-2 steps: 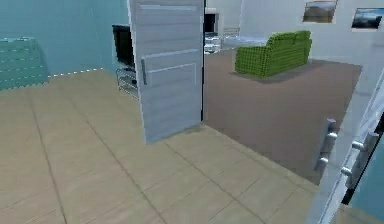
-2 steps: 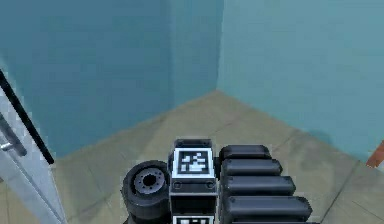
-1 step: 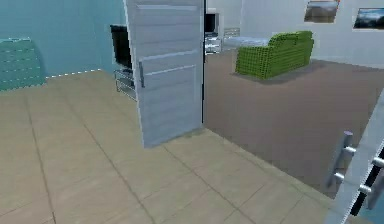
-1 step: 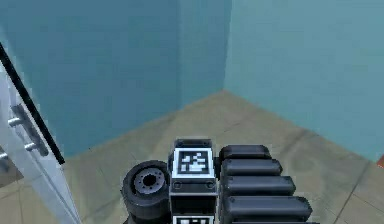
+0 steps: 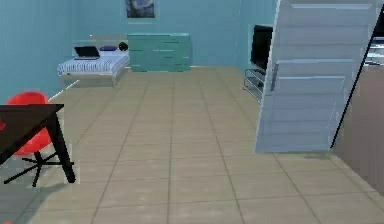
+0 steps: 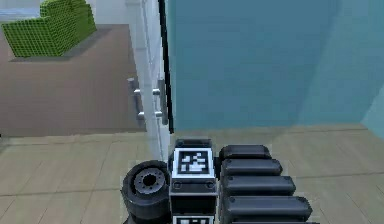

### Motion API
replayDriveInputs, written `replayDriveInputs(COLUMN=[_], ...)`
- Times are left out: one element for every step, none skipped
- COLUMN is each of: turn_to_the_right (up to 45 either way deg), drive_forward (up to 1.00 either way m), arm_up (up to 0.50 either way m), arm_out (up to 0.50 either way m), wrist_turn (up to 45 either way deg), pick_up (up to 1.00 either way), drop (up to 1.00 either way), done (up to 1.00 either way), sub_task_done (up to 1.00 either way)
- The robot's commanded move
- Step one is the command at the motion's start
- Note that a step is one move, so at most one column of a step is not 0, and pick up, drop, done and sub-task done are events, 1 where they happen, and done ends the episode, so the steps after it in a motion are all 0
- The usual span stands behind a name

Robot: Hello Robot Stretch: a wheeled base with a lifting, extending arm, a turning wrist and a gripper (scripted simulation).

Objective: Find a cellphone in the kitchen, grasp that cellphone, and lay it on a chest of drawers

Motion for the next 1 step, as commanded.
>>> replayDriveInputs(turn_to_the_right=[0.0], drive_forward=[0.75], arm_up=[0.0], arm_out=[0.0], wrist_turn=[0.0], pick_up=[0.0], drop=[0.0], done=[0.0], sub_task_done=[0.0])
